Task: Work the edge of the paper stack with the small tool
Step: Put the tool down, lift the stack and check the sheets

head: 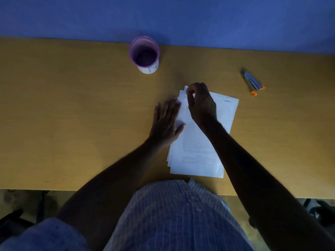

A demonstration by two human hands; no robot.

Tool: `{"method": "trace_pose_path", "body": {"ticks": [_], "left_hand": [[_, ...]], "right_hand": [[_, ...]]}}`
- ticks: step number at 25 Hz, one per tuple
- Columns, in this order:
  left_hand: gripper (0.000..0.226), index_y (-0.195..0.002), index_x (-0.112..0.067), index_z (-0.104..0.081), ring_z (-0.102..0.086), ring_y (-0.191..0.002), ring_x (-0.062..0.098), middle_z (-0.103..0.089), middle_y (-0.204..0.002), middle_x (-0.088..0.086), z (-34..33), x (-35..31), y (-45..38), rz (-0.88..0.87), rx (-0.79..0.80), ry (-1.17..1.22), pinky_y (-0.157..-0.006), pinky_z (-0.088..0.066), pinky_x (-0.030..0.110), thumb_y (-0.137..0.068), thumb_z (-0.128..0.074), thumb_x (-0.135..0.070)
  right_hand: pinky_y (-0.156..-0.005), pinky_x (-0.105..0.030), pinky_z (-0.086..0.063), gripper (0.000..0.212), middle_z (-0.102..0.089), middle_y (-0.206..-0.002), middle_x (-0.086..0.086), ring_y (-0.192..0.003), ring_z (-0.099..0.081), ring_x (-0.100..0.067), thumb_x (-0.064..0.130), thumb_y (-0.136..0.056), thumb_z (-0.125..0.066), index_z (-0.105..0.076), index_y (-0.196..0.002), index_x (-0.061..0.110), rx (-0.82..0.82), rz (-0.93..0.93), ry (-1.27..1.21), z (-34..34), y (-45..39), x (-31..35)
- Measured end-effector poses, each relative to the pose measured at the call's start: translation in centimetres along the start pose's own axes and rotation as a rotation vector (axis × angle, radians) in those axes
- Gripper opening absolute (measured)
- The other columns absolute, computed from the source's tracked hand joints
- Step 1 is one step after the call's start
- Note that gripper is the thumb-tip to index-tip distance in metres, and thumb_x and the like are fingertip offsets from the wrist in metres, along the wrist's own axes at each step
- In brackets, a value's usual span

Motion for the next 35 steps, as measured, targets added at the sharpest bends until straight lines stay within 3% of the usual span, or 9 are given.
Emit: {"method": "trace_pose_path", "body": {"ticks": [4, 10, 14, 17, 20, 22, 26, 30, 35], "left_hand": [[0.078, -0.163, -0.011, -0.026, -0.015, -0.161, 0.03, -0.02, -0.172, 0.011, 0.5, 0.4, 0.2, -0.013, -0.043, 0.068, -0.127, -0.015, 0.057, -0.101, -0.042, -0.057], [0.079, -0.162, -0.013, -0.03, -0.018, -0.16, 0.028, -0.025, -0.171, 0.009, 1.1, 1.1, 0.3, -0.031, -0.053, 0.132, -0.129, -0.015, 0.052, -0.099, -0.052, -0.055], [0.081, -0.161, -0.012, -0.032, -0.02, -0.16, 0.029, -0.026, -0.171, 0.01, 1.3, 0.9, 0.4, -0.036, -0.038, 0.151, -0.129, -0.017, 0.053, -0.096, -0.056, -0.054], [0.08, -0.159, -0.01, -0.036, -0.023, -0.159, 0.031, -0.028, -0.17, 0.011, 1.6, 0.7, 0.4, -0.048, -0.062, 0.15, -0.127, -0.02, 0.055, -0.095, -0.061, -0.051], [0.08, -0.159, -0.008, -0.036, -0.027, -0.157, 0.036, -0.03, -0.169, 0.015, 1.9, 0.3, 0.4, -0.006, -0.054, 0.147, -0.125, -0.024, 0.056, -0.094, -0.066, -0.046], [0.079, -0.156, -0.008, -0.039, -0.033, -0.152, 0.038, -0.034, -0.166, 0.016, 2.5, -0.4, 0.3, 0.16, -0.049, 0.139, -0.119, -0.03, 0.054, -0.093, -0.067, -0.046], [0.072, -0.148, -0.014, -0.041, -0.042, -0.137, 0.036, -0.043, -0.153, 0.012, 3.5, -1.9, -0.1, 0.446, 0.0, 0.215, -0.107, -0.038, 0.051, -0.09, -0.068, -0.048], [0.084, -0.157, -0.015, -0.027, -0.034, -0.144, 0.034, -0.033, -0.16, 0.01, 4.4, -3.6, -0.8, 0.583, 0.151, 0.387, -0.112, -0.035, 0.052, -0.092, -0.067, -0.05], [0.104, -0.163, -0.021, -0.014, -0.031, -0.151, 0.035, -0.028, -0.166, 0.009, 5.8, -5.3, -2.8, 0.861, 0.26, 0.745, -0.117, -0.037, 0.051, -0.085, -0.079, -0.042]], "right_hand": [[-0.076, -0.036, -0.057, 0.016, -0.07, -0.101, -0.008, -0.088, -0.066, -0.02, 0.018, -0.104, -0.055, -0.066, -0.104, 0.006, -0.101, 0.168, -0.165, 2.0, -6.1, 5.7], [-0.082, -0.037, -0.058, 0.021, -0.071, -0.118, -0.003, -0.105, -0.068, -0.021, 0.028, -0.106, -0.054, -0.068, -0.117, 0.016, 0.043, 0.268, 0.032, 0.0, -11.1, 10.9], [-0.074, -0.014, -0.049, 0.021, -0.074, -0.114, -0.004, -0.103, -0.068, -0.015, 0.022, -0.104, -0.057, -0.07, -0.118, 0.012, -0.099, 0.287, -0.077, -0.1, -10.4, 10.1], [-0.08, -0.025, -0.059, 0.016, -0.073, -0.11, -0.007, -0.097, -0.068, -0.016, 0.011, -0.1, -0.061, -0.071, -0.112, 0.008, -0.236, 0.1, -0.252, 0.7, -6.8, 5.9], [-0.084, -0.036, -0.059, 0.021, -0.065, -0.119, -0.009, -0.1, -0.065, -0.022, 0.007, -0.097, -0.063, -0.067, -0.118, 0.008, -0.287, -0.193, -0.277, 0.8, 0.4, -0.5], [-0.096, -0.045, -0.052, 0.034, -0.059, -0.128, -0.012, -0.115, -0.056, -0.03, 0.009, -0.093, -0.068, -0.062, -0.127, 0.01, -0.298, -0.397, -0.192, 0.5, 5.7, -4.4], [-0.105, -0.046, -0.036, 0.064, -0.046, -0.142, -0.02, -0.127, -0.041, -0.039, 0.026, -0.087, -0.079, -0.049, -0.141, 0.007, -0.225, -0.759, -0.149, 0.0, 12.5, -9.2], [-0.112, -0.049, -0.036, 0.072, -0.047, -0.146, -0.016, -0.133, -0.039, -0.036, 0.036, -0.087, -0.079, -0.046, -0.144, 0.009, -0.136, -0.795, -0.171, 0.2, 13.7, -10.5], [-0.108, -0.052, -0.044, 0.058, -0.06, -0.133, -0.01, -0.127, -0.049, -0.033, 0.032, -0.086, -0.08, -0.057, -0.135, 0.012, -0.175, -0.794, -0.271, 0.7, 12.8, -10.4]]}}
Point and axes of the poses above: each hand's wrist, its own y-axis away from the middle knuckle, its own z-axis out of the back of the hand, x = y × z, the point moved 2 cm from there along -y, towards the middle knuckle
